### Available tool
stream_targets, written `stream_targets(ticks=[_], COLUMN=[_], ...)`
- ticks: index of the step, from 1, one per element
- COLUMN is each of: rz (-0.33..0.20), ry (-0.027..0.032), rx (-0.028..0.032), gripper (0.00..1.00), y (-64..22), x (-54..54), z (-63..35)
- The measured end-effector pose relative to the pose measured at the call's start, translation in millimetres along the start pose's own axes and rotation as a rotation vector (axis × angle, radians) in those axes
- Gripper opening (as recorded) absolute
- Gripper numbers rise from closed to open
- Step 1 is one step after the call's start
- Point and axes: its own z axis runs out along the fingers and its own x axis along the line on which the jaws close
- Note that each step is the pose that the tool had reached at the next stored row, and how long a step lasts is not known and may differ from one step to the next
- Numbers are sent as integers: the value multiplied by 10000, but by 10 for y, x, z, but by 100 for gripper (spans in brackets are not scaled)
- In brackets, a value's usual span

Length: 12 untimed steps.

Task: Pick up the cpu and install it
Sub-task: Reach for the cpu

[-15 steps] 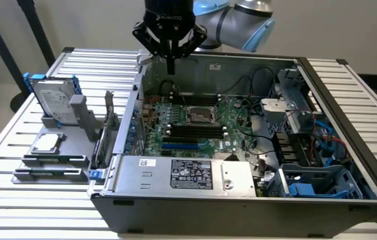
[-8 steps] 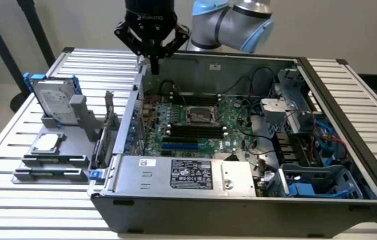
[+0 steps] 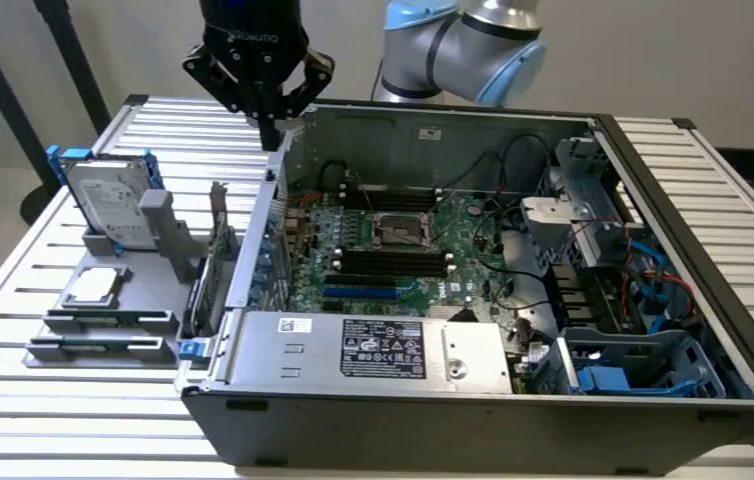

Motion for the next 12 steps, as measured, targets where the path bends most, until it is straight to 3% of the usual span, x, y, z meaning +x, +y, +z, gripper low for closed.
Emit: stream_targets(ticks=[9, 12], rz=[12, 14], ry=[280, 328], rx=[31, 43], gripper=[11, 11], y=[-31, -42], x=[407, 545], z=[50, 68])
